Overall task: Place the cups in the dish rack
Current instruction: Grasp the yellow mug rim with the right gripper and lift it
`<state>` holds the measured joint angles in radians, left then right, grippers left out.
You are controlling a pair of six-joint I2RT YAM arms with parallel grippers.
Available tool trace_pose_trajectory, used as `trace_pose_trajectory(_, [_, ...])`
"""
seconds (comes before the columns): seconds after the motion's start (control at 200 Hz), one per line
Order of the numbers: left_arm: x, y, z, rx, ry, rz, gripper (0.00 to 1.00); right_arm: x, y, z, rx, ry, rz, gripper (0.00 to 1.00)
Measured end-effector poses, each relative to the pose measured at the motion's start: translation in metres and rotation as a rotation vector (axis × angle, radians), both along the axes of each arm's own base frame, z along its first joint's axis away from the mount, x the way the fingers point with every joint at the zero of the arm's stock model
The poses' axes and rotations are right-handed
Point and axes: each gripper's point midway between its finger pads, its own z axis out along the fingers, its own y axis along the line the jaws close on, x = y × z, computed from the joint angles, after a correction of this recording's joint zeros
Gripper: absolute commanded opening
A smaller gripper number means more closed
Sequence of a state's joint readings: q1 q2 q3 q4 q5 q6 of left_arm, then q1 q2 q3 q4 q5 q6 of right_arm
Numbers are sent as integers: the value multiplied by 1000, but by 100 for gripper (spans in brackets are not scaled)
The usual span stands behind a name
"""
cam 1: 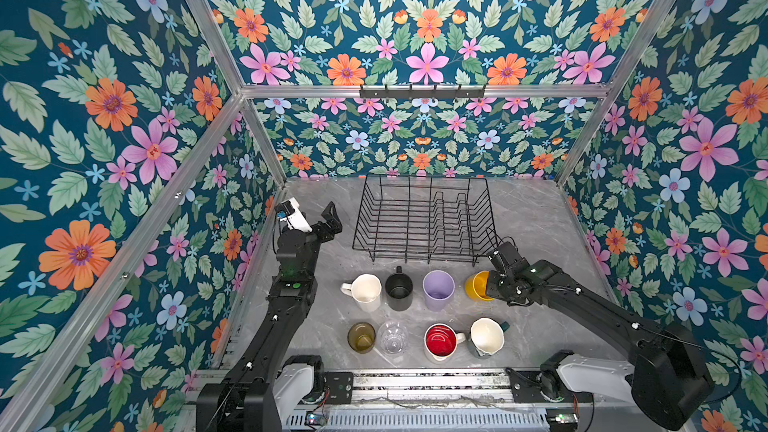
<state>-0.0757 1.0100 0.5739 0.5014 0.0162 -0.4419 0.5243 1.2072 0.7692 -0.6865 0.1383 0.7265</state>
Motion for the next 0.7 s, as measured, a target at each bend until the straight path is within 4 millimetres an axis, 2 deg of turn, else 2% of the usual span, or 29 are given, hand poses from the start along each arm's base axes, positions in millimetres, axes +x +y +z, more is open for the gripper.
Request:
trace_pose_trajectory(0.185, [0,-1,1,-3,-3,-5,100,-10,-12,14,-20,-16,-14,0])
trace_pose_trajectory(0.36, [-3,-5,8,-6,-38,-28,100,-20,-37,44,42,-78,-99,0])
trace_pose_trajectory(0.46, [-5,-13,13,-7,-73,-76,99,-23,-55,70,91,-147,-159,0])
trace_pose_trajectory(0.52, [-7,-20,16,-7,-94,-121,99,-22,-59,89,127,-191,-172,0])
trace_pose_trajectory(0.61, [-11,-34,26,-4,-146,-205,99,-16,-56,117,183,-246,-161,0])
trace_pose_trajectory(0.7, [-17,-52,36,-2,-204,-313,98,-7,-46,136,230,-278,-119,0])
